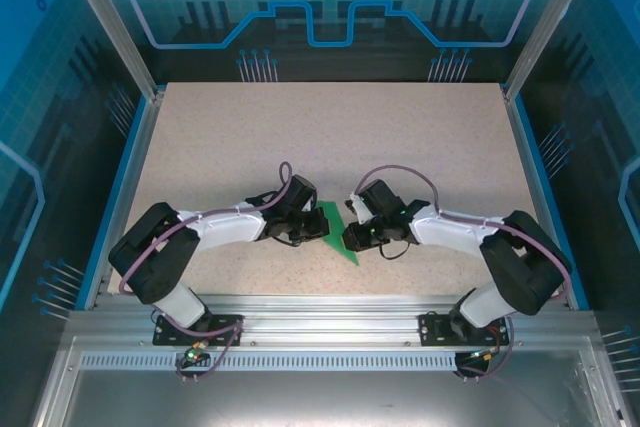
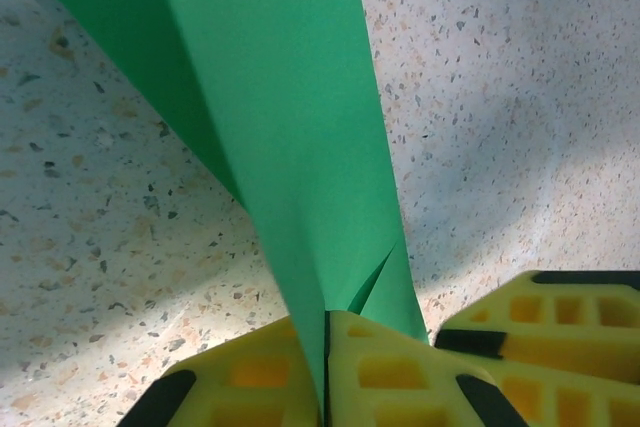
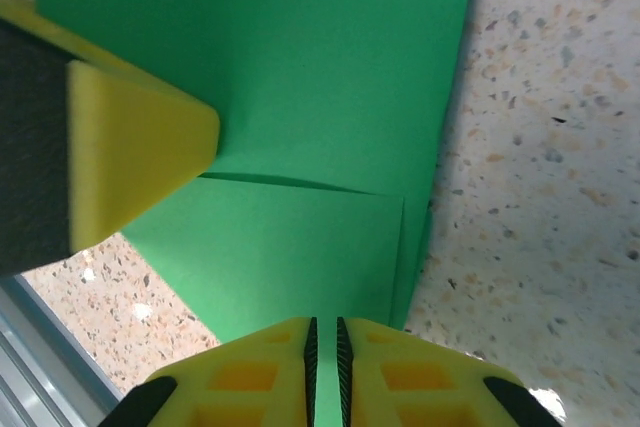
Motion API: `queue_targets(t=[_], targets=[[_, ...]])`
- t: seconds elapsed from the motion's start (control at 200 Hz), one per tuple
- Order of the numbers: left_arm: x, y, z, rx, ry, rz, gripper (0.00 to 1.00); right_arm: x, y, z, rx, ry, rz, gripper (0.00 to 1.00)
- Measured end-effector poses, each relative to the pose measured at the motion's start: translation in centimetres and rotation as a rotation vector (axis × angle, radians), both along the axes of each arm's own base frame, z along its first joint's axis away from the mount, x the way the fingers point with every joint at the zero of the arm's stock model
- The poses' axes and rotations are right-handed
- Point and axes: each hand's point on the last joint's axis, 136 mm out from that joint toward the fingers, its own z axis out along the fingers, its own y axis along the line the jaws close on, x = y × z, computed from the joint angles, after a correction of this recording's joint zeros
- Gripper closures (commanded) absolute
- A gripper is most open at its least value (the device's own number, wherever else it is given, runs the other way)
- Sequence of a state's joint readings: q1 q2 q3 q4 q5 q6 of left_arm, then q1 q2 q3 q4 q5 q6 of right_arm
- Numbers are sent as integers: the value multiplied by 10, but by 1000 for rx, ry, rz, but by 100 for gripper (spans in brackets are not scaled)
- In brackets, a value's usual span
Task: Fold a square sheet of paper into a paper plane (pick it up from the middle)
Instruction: Fold the wing for the fifth time at the center of the table.
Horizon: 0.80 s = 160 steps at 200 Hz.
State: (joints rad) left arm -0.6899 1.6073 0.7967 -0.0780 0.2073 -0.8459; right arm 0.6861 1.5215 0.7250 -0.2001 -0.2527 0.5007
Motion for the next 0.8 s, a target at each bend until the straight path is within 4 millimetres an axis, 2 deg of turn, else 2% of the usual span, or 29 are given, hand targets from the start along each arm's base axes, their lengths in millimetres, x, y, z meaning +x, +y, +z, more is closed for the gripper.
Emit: queue_targets(t=[0.175, 0.34, 0.425, 0.585, 0.8], targets=[[0, 0, -2, 9, 1, -10, 87, 6, 5, -8, 41, 40, -20, 86], [1, -1, -2, 17, 1, -18, 72, 8, 1, -23, 28, 91, -47, 87], [1, -1, -2, 15, 6, -12, 64, 10, 2, -24, 38, 99, -56, 87], [-1, -1, -4, 0, 9, -11, 65, 12, 2, -24, 50, 102, -76, 87], [-5, -1, -7, -15, 21, -10, 77, 13, 1, -24, 66, 111, -90, 86]])
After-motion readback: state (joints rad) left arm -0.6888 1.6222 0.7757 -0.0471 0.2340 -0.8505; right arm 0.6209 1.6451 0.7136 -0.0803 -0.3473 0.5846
